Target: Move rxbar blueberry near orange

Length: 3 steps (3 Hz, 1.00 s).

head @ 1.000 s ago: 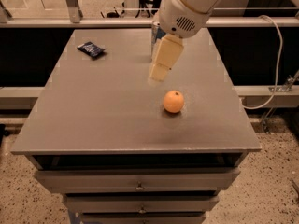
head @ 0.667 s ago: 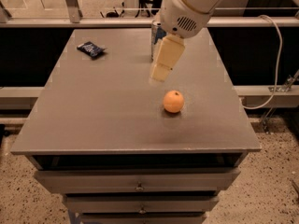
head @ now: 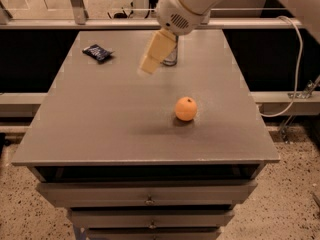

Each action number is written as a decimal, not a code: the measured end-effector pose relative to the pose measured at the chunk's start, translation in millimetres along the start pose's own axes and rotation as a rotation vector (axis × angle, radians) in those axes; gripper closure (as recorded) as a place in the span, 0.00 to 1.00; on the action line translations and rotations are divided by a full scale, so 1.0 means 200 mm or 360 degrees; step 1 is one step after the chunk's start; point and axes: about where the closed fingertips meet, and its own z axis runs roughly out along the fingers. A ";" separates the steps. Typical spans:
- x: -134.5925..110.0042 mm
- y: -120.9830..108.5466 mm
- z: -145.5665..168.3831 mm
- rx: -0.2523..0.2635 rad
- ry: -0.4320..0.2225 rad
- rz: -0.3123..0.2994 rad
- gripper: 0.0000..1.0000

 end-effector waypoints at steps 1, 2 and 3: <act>-0.14 -0.23 0.26 0.0049 -0.0146 0.0127 0.00; -0.36 -0.41 0.60 0.0027 -0.0258 0.0248 0.00; -0.54 -0.45 0.82 -0.0029 -0.0294 0.0307 0.00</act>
Offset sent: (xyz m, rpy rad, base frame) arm 0.1742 0.1540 -0.0320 0.2998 0.0435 -0.0910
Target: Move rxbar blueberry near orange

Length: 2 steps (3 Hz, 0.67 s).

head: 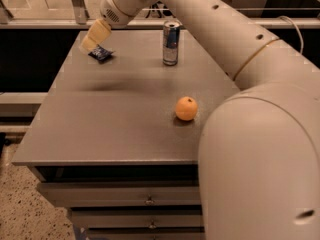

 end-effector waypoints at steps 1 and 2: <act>-0.06 0.05 0.28 -0.0077 0.0049 0.0098 0.00; -0.04 0.09 0.52 -0.0146 0.0104 0.0229 0.00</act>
Offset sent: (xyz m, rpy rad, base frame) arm 0.0437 0.1109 -0.1071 0.0256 0.3086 -0.0973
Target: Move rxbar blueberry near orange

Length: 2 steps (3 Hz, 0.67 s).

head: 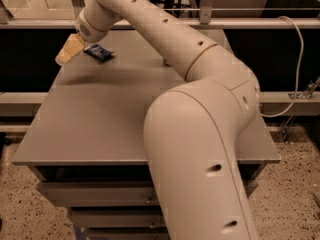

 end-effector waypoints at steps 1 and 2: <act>0.08 -0.03 0.15 -0.0021 0.0055 0.0140 0.00; 0.18 -0.09 0.21 0.0007 0.0095 0.0263 0.00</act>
Offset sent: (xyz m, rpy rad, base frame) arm 0.0305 -0.0276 -0.0755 -0.0071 0.1738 -0.2250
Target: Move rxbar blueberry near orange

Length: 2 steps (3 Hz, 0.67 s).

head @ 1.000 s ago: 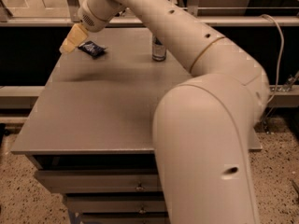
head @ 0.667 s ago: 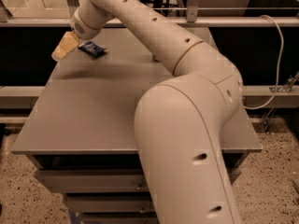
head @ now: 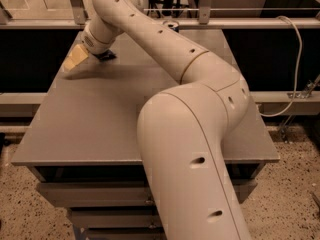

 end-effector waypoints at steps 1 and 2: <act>0.07 -0.13 -0.04 0.0082 0.0000 0.0083 0.00; 0.08 -0.19 -0.07 0.0121 -0.0010 0.0097 0.00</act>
Offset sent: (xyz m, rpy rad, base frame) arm 0.0343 -0.0617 0.0103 -0.0104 -0.0436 -0.1391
